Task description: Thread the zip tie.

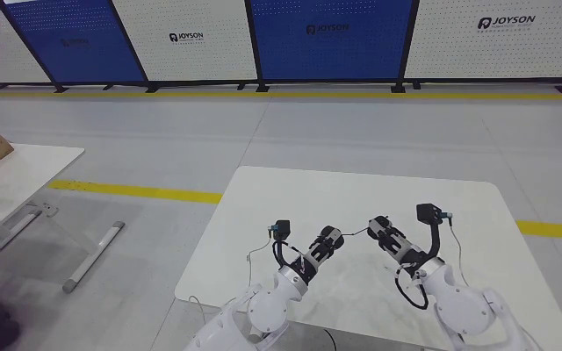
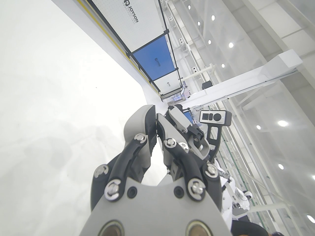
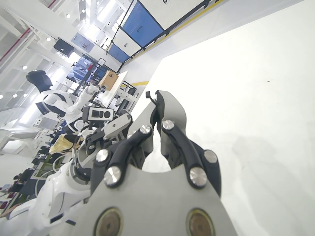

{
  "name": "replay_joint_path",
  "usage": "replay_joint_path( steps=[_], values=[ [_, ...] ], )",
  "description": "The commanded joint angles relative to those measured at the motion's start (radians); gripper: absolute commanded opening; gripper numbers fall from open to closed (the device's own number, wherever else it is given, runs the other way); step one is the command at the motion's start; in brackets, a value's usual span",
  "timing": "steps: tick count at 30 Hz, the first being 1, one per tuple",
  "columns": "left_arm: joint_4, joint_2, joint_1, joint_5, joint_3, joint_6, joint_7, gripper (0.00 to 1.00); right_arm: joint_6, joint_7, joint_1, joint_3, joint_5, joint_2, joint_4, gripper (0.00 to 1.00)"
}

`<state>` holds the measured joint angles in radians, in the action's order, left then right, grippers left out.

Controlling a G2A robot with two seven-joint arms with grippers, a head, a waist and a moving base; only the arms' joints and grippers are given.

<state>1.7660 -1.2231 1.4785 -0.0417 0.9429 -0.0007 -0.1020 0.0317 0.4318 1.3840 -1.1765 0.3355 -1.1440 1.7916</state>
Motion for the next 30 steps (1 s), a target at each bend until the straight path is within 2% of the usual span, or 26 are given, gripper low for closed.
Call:
replay_joint_path(
  steps=[1, 15, 25, 30],
  values=[
    [0.0, 0.0, 0.0, 0.0, 0.0, 0.0, 0.0, 0.0, -0.001, 0.0, -0.001, 0.0, 0.0, -0.001, -0.001, 0.0],
    [0.0, 0.0, 0.0, 0.0, 0.0, 0.0, 0.0, 0.0, -0.012, 0.011, -0.014, 0.016, 0.006, -0.008, -0.029, 0.0],
    [0.0, 0.0, 0.0, 0.0, 0.0, 0.0, 0.0, 0.0, -0.059, 0.015, -0.018, 0.017, -0.039, -0.013, -0.047, 0.0],
    [0.0, 0.0, 0.0, 0.0, 0.0, 0.0, 0.0, 0.0, -0.053, 0.032, -0.031, 0.03, -0.033, -0.016, -0.078, 0.0]
  ],
)
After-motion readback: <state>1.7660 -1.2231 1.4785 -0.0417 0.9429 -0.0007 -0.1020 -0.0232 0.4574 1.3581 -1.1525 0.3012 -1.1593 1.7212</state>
